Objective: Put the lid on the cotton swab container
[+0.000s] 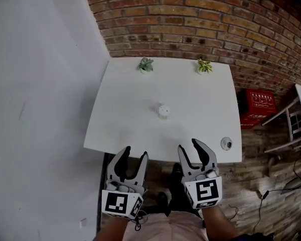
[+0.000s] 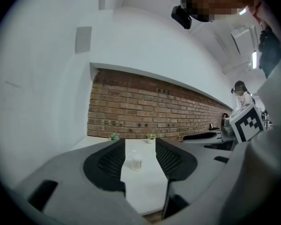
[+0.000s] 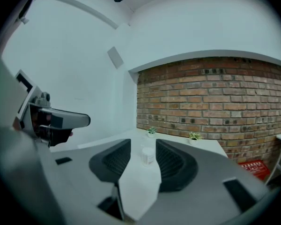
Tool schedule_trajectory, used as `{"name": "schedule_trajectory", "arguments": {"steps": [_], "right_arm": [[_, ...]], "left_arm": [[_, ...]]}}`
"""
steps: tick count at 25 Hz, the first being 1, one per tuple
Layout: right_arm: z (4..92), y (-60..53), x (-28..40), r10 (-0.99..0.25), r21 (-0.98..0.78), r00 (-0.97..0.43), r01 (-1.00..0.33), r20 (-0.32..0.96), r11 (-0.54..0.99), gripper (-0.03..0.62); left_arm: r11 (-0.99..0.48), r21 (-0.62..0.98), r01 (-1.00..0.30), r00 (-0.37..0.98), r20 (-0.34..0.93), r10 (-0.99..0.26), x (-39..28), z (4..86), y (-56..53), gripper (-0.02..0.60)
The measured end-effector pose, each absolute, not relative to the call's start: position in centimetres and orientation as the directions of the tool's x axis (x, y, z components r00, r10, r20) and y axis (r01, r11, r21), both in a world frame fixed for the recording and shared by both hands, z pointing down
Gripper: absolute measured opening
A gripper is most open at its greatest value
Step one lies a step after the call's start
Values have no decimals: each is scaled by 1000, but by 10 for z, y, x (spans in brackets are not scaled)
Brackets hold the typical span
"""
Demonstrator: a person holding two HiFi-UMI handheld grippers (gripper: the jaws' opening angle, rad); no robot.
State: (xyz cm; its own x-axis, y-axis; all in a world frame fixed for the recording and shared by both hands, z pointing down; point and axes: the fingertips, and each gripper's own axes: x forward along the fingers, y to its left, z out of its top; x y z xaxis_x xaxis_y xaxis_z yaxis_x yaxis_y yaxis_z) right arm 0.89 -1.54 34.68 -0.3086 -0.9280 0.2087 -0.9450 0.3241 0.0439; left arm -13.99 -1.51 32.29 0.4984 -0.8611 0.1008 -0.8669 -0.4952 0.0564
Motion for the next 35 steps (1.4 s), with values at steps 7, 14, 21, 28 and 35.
{"name": "schedule_trajectory", "arguments": {"steps": [7,14,21,28,35], "right_arm": [[342,-88,28,-909,-11,-369,-928,192,374,172],[311,-150,50,-898,22,-424,-903,118,429,172],[307,-179,50,-878,32,-463,-882,119,470,170],[351,-195,40,-851,-1,-471,-875,231,484,170],[431,-180,13,-736,-59,-549,-815,396,576,179]], "left_arm": [[-472,24,-881,471,131,-872,-113,323,-74,204],[-433,-6,-902,431,76,-899,-90,288,-123,209],[-404,8,-915,403,51,-914,-91,277,-149,216],[-441,69,-895,446,129,-886,-92,321,-166,262],[-496,176,-850,525,210,-825,-97,381,-179,354]]}}
